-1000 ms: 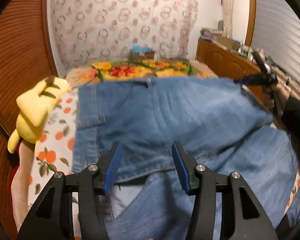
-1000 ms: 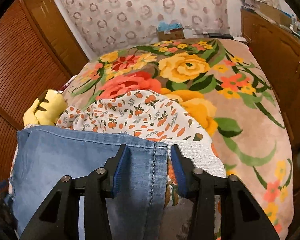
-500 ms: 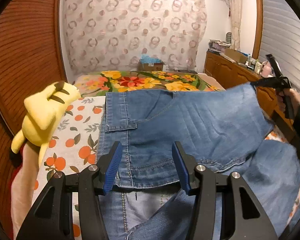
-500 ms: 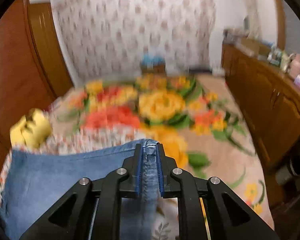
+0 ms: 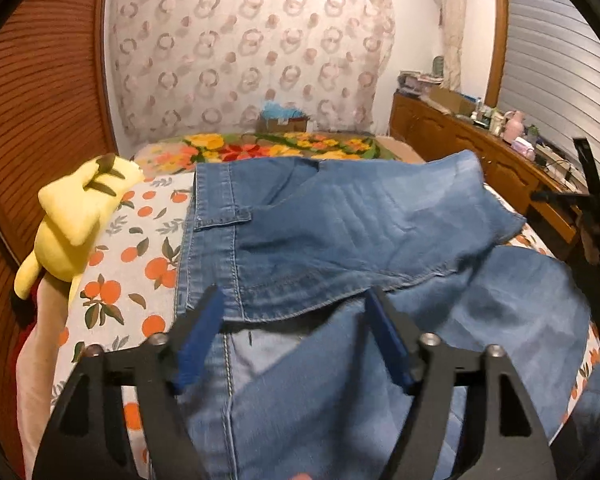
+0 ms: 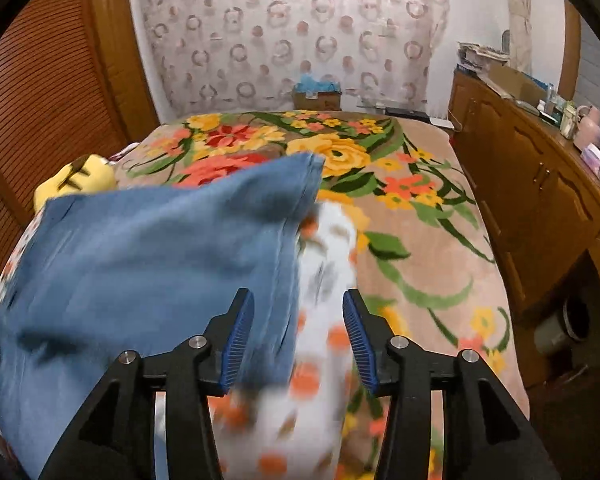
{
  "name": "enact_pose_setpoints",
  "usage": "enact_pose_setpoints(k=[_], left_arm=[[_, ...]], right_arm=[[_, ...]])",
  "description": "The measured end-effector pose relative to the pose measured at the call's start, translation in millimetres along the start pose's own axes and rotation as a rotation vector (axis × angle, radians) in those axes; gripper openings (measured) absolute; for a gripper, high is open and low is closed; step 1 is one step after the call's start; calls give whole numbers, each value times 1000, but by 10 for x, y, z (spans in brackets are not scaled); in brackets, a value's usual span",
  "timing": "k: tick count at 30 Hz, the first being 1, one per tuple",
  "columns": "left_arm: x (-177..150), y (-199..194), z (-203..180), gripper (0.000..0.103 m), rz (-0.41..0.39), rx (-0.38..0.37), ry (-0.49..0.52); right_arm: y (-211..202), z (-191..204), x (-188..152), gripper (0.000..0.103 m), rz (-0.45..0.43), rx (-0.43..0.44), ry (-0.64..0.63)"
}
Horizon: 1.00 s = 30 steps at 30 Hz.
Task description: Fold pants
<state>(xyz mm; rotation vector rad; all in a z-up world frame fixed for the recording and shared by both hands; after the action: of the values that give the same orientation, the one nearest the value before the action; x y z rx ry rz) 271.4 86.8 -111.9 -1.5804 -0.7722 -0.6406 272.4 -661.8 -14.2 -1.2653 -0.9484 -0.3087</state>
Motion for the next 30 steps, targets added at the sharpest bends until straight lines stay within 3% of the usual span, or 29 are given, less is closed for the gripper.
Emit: enact_pose_setpoints(k=[9,17,18,21,26,30], left_arm=[[-174,-117,-257,77,13,-35,40],[-346,-73,-569,77,44,-74,71],[-359,-79,-589,77,46,-76,73],[-380,-107,-655,77,51,-80,87],[-340,-102,-723,77,40,-88,96],[-265,-53,-807,77,31,-110,102]], right_arm=[[-422,239,-761,48,51,92,56],[-400,331,-890,48,87,127,78],[-429,327,-892,37,81,125,85],[-607,377,-933,17,44,124,81],[-1149,513,-921,14,-59,139,58],[-1368,687,-1126,14,-42,177,56]])
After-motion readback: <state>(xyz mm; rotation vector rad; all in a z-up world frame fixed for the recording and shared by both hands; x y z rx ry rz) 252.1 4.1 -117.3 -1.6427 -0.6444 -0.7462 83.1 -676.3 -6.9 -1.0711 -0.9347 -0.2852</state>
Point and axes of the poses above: each gripper's, at about its wrist camera, not at the fingertips, and y roughly the way its jaws point, z to its left, x to its top, the point moved 8 cm from there along y, roughly the way its jaws point, and after that the axes turned 6 degrees about -y, right-handed, at the moved point
